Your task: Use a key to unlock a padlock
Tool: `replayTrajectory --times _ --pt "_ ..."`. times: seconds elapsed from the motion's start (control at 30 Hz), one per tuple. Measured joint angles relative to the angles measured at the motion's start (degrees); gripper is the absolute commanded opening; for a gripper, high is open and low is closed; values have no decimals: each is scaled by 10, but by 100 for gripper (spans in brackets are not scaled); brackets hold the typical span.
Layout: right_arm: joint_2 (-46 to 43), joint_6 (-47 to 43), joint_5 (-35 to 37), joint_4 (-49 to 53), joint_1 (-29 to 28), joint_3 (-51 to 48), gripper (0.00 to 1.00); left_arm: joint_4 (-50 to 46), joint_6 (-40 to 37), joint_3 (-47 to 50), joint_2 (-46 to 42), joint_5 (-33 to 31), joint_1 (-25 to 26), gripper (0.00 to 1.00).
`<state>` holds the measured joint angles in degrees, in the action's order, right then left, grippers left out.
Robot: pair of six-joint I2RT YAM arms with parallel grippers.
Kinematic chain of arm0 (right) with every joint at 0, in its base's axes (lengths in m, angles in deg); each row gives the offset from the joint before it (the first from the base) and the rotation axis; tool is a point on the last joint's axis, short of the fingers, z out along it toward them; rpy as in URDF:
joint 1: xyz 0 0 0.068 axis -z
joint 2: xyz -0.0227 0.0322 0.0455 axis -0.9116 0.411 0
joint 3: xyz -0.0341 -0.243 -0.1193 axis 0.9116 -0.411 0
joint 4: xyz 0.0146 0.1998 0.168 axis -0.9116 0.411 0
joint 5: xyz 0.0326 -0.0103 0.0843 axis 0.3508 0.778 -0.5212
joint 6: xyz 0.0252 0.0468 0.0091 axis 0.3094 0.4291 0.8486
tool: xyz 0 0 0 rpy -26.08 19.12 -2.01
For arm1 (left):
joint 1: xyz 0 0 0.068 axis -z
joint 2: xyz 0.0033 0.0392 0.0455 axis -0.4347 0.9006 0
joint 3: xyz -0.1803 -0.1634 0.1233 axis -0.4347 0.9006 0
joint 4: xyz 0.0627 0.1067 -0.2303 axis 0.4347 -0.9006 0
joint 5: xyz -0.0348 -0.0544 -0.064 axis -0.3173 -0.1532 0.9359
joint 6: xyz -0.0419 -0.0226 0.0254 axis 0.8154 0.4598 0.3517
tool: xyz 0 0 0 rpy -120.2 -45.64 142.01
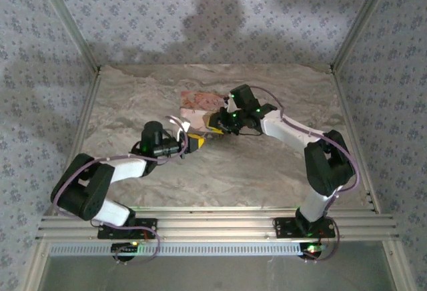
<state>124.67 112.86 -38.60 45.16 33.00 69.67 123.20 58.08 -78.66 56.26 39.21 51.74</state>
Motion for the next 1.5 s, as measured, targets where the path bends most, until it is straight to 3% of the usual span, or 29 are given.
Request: replayTrajectory --times 0.43,1.5 --pt "-18 21 -31 -28 16 -24 0 105 56 -4 64 70 -27 0" --pt "-19 24 -44 -28 20 -24 0 100 38 -39 95 89 -15 0"
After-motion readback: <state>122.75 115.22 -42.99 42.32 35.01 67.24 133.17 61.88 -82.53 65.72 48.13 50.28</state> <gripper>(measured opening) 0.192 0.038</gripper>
